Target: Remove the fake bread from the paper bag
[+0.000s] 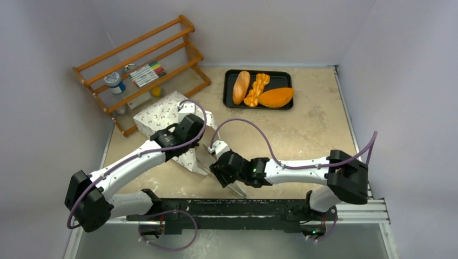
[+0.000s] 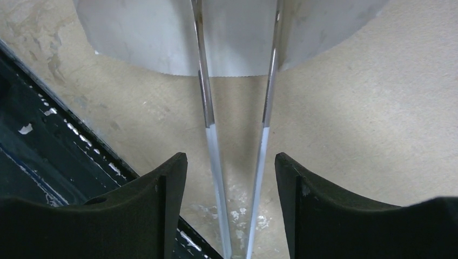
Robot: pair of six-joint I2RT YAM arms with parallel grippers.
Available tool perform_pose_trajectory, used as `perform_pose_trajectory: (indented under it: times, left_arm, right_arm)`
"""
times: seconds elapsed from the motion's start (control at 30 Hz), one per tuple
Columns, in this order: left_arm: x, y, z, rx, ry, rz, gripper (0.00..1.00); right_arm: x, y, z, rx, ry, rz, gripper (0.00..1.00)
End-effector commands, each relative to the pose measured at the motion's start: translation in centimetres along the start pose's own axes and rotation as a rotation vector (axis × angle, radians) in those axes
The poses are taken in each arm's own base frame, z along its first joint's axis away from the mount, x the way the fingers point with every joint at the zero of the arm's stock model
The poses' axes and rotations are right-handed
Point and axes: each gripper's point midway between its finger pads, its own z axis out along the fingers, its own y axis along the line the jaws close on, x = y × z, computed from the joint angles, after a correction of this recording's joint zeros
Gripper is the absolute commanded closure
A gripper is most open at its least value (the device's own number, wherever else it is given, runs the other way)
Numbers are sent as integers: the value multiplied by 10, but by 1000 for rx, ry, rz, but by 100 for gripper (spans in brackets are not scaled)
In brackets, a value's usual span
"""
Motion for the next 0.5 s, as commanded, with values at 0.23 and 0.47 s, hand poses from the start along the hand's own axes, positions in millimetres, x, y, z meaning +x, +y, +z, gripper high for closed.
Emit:
perform_pose_trajectory:
  times: [0.23,0.47]
  left_arm:
    - [-26,-13,-7,33,-73,-42,100]
    - [-27,-14,-9,36,-75,-41,100]
  right_arm:
    - [23,2,20,1,27,-4,36]
    - [27,1,26,8,34,-17,39]
